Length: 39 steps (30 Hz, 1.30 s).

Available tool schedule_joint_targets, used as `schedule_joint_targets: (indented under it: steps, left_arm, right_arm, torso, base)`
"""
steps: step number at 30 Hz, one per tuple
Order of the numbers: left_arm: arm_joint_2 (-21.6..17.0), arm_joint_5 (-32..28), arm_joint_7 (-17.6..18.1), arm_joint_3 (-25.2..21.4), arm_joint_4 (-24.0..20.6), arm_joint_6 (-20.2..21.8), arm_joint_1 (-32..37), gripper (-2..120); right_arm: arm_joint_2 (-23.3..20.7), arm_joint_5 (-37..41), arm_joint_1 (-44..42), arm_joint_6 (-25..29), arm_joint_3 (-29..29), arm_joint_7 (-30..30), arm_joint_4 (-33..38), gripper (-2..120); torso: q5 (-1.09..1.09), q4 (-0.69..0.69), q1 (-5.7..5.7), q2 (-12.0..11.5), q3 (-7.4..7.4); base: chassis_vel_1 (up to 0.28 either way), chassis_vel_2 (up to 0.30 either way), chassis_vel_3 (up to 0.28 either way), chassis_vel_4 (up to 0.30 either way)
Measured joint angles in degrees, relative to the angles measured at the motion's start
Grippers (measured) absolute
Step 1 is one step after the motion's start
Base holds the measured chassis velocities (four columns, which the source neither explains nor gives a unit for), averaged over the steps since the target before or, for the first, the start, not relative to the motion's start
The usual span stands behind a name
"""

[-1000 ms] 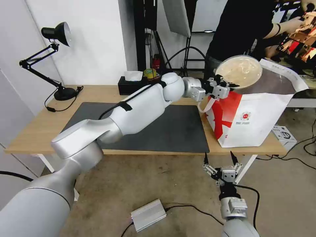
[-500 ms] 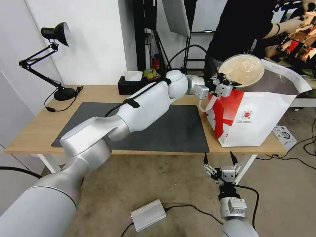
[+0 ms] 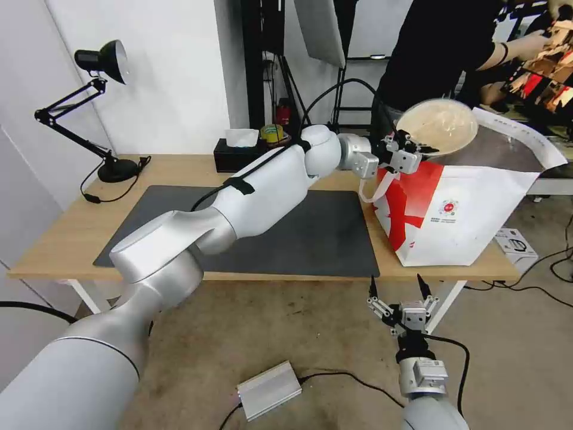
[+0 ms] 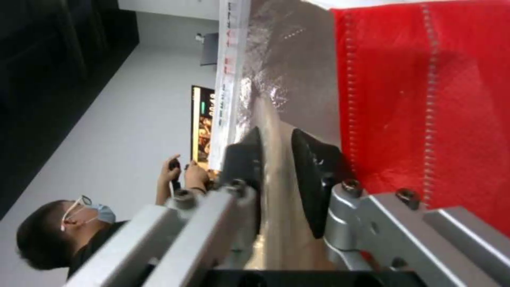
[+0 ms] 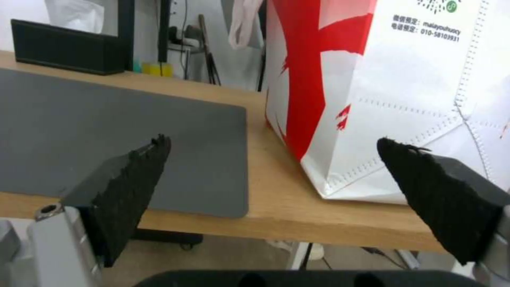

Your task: Pick up the trash from the table and place it into the takeout bag.

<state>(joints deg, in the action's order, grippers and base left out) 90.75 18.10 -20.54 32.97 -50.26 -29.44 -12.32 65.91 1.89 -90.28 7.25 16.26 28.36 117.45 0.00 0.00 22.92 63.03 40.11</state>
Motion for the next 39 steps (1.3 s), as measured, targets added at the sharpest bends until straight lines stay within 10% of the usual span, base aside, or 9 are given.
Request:
schedule_joint_targets:
  steps: [20,39]
  left_arm:
    - [-0.03,-1.84,1.78,1.3,-1.48,0.08,-1.02,99]
    - [-2.13,-4.94,5.55,-4.49,-1.28,1.64,-3.63,100]
  right_arm:
    - [0.17,-0.09,0.14,-0.13,-0.09,-0.06,0.38,99]
    - [0.03,-0.1,0.3,-0.25,-0.04,-0.1,0.47,99]
  torso:
    - [0.0,0.0,0.0,0.0,0.0]
    - [0.0,0.0,0.0,0.0,0.0]
  base:
    - [0.0,0.0,0.0,0.0]
    - [0.0,0.0,0.0,0.0]
